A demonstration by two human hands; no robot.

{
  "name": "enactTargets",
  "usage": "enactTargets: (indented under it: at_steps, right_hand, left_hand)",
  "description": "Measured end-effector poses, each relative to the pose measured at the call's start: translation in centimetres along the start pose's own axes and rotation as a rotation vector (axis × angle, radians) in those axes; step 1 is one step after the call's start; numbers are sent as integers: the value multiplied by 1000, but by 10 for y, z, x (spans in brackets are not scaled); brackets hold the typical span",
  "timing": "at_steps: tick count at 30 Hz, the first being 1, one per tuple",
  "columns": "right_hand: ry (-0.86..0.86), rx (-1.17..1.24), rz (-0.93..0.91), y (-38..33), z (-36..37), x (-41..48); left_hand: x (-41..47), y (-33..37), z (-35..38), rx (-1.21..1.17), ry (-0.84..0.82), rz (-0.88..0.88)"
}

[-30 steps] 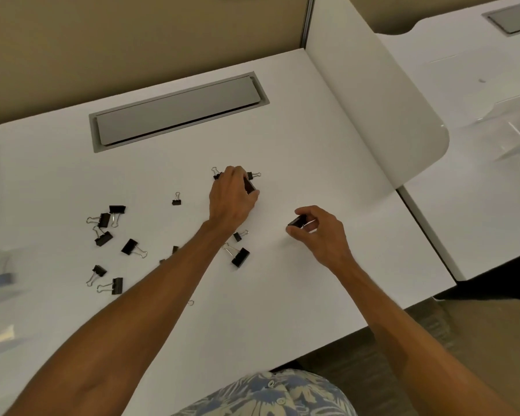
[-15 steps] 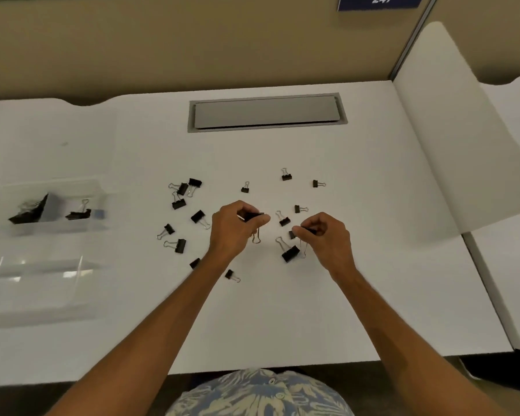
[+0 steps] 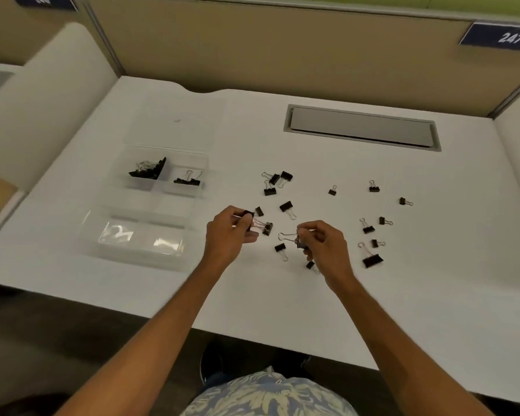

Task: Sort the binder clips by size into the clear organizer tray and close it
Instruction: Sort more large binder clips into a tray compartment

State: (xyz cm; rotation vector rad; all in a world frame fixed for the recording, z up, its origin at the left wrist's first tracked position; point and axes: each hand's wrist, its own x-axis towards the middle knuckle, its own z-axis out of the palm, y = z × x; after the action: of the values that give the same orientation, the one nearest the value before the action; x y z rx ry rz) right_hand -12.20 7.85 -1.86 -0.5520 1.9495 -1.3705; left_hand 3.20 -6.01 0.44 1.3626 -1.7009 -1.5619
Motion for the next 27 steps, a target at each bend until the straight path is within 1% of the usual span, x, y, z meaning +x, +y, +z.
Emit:
enactTargets:
  at_steps: [3,8,14,16,18,21,27]
  right_hand:
    - [-27,61,12,-8,47,-18]
    - [-10,148,19,-21,127,-47]
    - [-11,194,36,-35,197,-58]
    - [-12,207,32,-43,214,-57]
    - [-12,207,24,-51,228,-53]
    - [5,165,12,-61,243,-42]
    - [35,96,-5,-70,259,-4]
  left_hand:
    - [-5,-13,-49,15,52,8]
    - [-10,-29,-123,-74,122,-35]
    - [-5,-41,-189,-162,163,-67]
    - [-1,-42,-204,-162,184,-61]
    - [4,-40,-216,-114,205,-39]
    - [15,-37,-226,-69,236,-23]
    - [52,-34,-231,-161,263,-101]
